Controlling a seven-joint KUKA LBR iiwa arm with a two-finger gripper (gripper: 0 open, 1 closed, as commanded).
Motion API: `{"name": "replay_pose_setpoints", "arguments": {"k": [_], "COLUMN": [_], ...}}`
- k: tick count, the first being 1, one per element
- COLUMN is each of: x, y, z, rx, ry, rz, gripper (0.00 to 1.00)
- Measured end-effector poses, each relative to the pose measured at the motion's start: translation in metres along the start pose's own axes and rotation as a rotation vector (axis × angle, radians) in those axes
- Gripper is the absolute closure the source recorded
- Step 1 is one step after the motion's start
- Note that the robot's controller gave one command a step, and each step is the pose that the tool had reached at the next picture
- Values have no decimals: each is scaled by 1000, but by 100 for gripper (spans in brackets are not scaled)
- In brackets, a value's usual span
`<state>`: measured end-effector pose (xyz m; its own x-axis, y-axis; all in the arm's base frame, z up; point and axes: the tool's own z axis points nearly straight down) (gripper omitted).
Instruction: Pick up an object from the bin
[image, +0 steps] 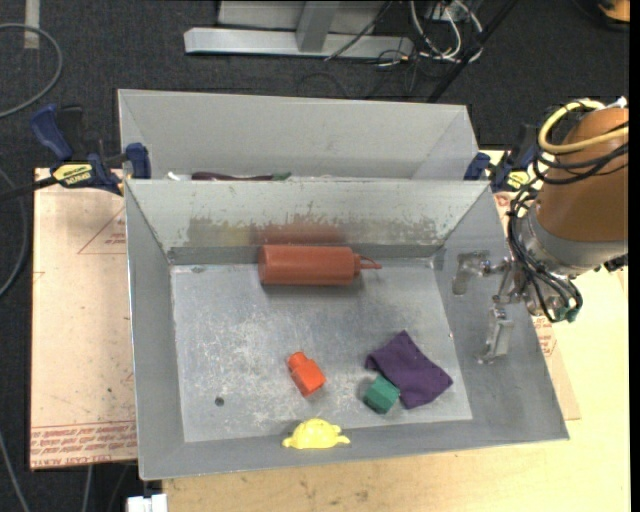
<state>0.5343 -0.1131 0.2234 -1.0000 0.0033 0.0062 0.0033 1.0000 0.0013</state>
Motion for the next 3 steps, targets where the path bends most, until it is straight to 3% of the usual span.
{"name": "replay_pose_setpoints", "arguments": {"k": [1, 2, 3], "x": [-2, 26, 17], "y": [1, 23, 33], "z": [-4, 43, 79], "rx": [1, 2, 0], "ry": [-8, -10, -2], "rz": [-3, 12, -58], "gripper": [0, 0, 0]}}
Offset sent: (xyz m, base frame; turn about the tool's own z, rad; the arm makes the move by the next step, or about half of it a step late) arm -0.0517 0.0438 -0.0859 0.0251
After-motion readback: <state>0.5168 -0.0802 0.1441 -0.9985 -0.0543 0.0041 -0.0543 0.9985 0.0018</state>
